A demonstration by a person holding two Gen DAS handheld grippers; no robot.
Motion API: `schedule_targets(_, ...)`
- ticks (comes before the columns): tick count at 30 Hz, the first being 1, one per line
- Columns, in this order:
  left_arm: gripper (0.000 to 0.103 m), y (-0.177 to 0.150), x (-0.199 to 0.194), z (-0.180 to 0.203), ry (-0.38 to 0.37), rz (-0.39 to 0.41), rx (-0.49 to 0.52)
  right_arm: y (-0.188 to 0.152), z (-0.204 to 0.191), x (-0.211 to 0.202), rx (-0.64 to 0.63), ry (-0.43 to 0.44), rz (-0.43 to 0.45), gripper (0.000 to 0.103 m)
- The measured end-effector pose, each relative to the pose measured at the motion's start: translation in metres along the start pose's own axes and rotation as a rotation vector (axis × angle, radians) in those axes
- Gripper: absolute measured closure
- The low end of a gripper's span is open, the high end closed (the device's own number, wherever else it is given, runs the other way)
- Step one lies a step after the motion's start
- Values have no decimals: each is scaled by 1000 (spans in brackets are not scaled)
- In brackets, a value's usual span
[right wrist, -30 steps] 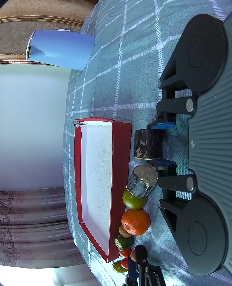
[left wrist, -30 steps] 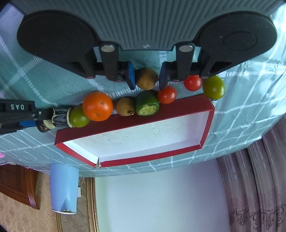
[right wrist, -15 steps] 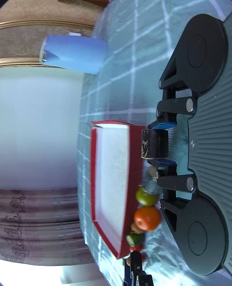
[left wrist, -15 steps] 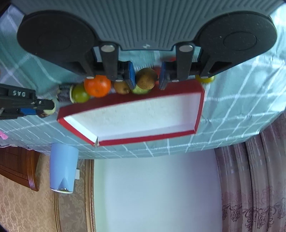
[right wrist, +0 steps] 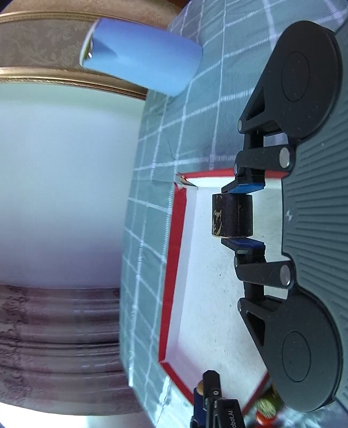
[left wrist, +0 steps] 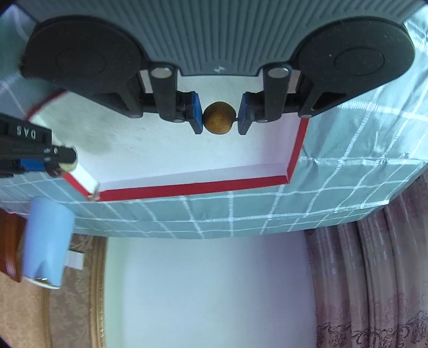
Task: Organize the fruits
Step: 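Carry both items over the red tray and open the left gripper to drop the brown fruit, then lower the dark log into the tray and open the right gripper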
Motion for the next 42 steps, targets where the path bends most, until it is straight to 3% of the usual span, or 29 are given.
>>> schedule_targets(5,78,9,22,-1,46,-17,6,4,-2,22,11,-20,-29,71)
schedule_targets(12,77,5,46,-4,49,-95,-4,5,-5,41,12,-35,-63,71)
schedule_targets(16,76,6,47,-4,53,-92,-7,7,-6,44,14,-38,-61,71)
schedule_targets(18,71,6,48,-4,62,-89,-4,7,-6,44,12,-38,-59,71)
schedule_targets(21,55,6,47,-5,65,-87,-9,6,-6,44,14,-37,-57,70)
schedule_targets(23,37,6,47,-6,62,-86,-22,4,-7,46,7,-33,-71,66)
schedule_targets(25,22,6,43,-8,60,-65,-38,2,-6,46,9,-44,-70,52)
schedule_targets(27,18,8,36,-9,79,-27,-35,2,-5,43,13,-46,-59,38)
schedule_targets(29,9,10,30,-8,93,9,-24,3,-5,40,13,-42,-42,36)
schedule_targets(35,5,8,13,-6,119,77,14,-1,-3,32,20,-33,-26,33)
schedule_targets(41,0,4,-15,-27,118,158,-79,-1,4,7,52,-36,64,30)
schedule_targets(42,0,1,-21,-32,120,175,-95,-1,4,2,60,-47,79,26)
Point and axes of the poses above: each gripper's, at about its wrist camera, not at the fingertips, and x roughly the way its jaws point, z to its right, y to its top, the point moved 5 cm from there along x, roughly the way its jaws point, and after that the axes turned 5 degrees about x, right-handed, at the moved point
